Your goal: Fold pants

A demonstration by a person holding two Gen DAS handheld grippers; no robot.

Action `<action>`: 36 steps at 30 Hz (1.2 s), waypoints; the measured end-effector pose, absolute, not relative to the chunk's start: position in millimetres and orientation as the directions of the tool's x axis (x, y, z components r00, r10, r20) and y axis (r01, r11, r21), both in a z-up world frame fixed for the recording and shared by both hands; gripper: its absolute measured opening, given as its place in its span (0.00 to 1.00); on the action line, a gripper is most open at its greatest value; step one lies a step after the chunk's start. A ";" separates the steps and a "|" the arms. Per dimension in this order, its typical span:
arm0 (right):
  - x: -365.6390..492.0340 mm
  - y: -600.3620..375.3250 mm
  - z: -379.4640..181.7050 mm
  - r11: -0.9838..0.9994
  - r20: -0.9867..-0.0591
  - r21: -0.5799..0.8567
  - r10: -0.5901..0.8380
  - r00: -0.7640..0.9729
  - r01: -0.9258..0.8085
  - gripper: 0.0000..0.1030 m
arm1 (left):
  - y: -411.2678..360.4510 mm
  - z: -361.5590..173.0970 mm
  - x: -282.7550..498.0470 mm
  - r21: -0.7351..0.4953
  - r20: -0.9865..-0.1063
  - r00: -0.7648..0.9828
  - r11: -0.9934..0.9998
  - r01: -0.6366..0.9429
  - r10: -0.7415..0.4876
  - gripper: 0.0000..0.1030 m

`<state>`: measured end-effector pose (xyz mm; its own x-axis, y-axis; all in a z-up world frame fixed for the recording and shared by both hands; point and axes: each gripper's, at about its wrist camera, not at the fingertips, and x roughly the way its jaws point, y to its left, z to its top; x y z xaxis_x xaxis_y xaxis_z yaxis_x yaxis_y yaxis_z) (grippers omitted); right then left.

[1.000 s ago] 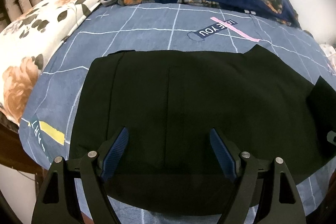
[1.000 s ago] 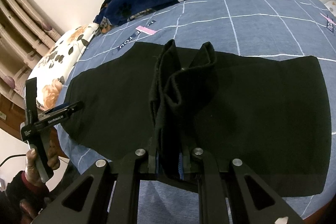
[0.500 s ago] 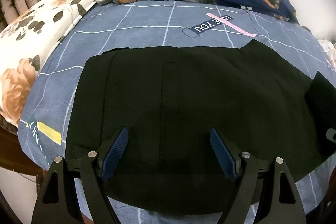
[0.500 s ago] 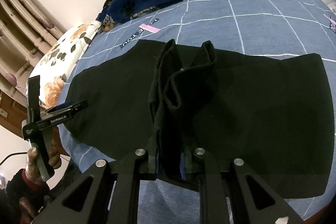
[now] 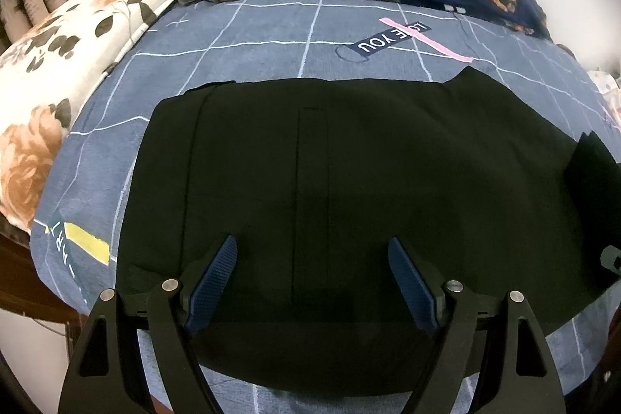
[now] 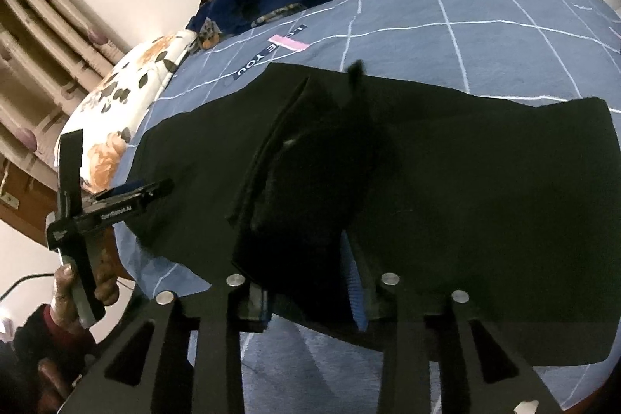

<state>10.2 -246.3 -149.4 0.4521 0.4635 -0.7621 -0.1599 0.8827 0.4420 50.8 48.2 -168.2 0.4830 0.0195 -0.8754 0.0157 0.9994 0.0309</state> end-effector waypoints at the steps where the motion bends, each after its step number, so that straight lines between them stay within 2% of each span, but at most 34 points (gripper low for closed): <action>1: 10.1 -244.7 -149.7 0.880 -0.762 0.445 0.468 0.447 -0.164 0.34 | 47.9 -168.6 50.7 0.031 -0.875 0.483 0.999 0.016 0.019 0.79; 3: 10.1 -243.8 -150.4 0.868 -0.754 0.468 0.492 0.435 -0.170 0.42 | 47.8 -168.7 50.6 0.031 -0.875 0.483 0.999 0.015 0.020 0.80; 6: 10.5 -241.0 -150.6 0.855 -0.746 0.486 0.514 0.422 -0.183 0.48 | 47.9 -169.0 51.1 0.027 -0.877 0.481 1.000 0.015 0.017 0.81; 11: 9.2 -241.0 -149.9 0.816 -0.717 0.541 0.573 0.396 -0.202 0.53 | 47.8 -169.0 51.1 0.028 -0.877 0.481 0.999 0.016 0.017 0.81; 15: 10.2 -263.5 -140.7 0.684 -0.582 0.702 0.711 0.395 -0.195 0.53 | 47.2 -168.6 50.6 0.028 -0.877 0.480 0.999 0.018 0.016 0.81; 17: 9.9 -299.0 -127.2 0.617 -0.486 0.769 0.733 0.475 -0.165 0.53 | 47.3 -167.3 50.7 0.026 -0.877 0.481 0.999 0.020 0.013 0.81; 19: 5.8 -346.7 -115.1 0.609 -0.441 0.786 0.674 0.593 -0.108 0.44 | 46.8 -165.4 50.3 0.020 -0.876 0.483 1.000 0.021 0.007 0.81; 20: 2.9 -369.3 -112.6 0.616 -0.441 0.785 0.632 0.637 -0.068 0.26 | 46.7 -163.6 50.1 0.010 -0.875 0.484 1.000 0.023 -0.003 0.81; 21: 1.1 -392.7 -112.8 0.628 -0.460 0.778 0.583 0.670 -0.013 0.14 | 46.2 -161.7 49.4 0.003 -0.873 0.488 1.000 0.025 -0.010 0.81; 24: -4.6 -444.1 -120.6 0.660 -0.522 0.744 0.479 0.706 0.102 0.13 | 44.2 -154.0 46.4 -0.019 -0.862 0.506 0.999 0.027 -0.030 0.81; 27: -8.1 -478.3 -135.3 0.641 -0.549 0.748 0.452 0.703 0.171 0.13 | 42.8 -146.9 45.0 -0.042 -0.851 0.523 0.999 0.025 -0.049 0.81; 30: -2.2 -479.1 -142.8 0.647 -0.555 0.745 0.468 0.688 0.160 0.12 | 39.4 -143.4 44.8 -0.062 -0.849 0.523 0.998 0.034 -0.070 0.81; 36: 22.8 -463.1 -152.8 0.659 -0.539 0.747 0.527 0.658 0.084 0.12 | 24.3 -148.9 40.5 -0.010 -0.863 0.503 0.998 0.068 -0.043 0.81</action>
<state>22.8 -463.1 -152.8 0.6576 0.5268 -0.5386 0.0837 0.6594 0.7471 40.5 24.3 -148.9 0.5026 -0.0429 -0.8635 0.0678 0.9976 -0.0101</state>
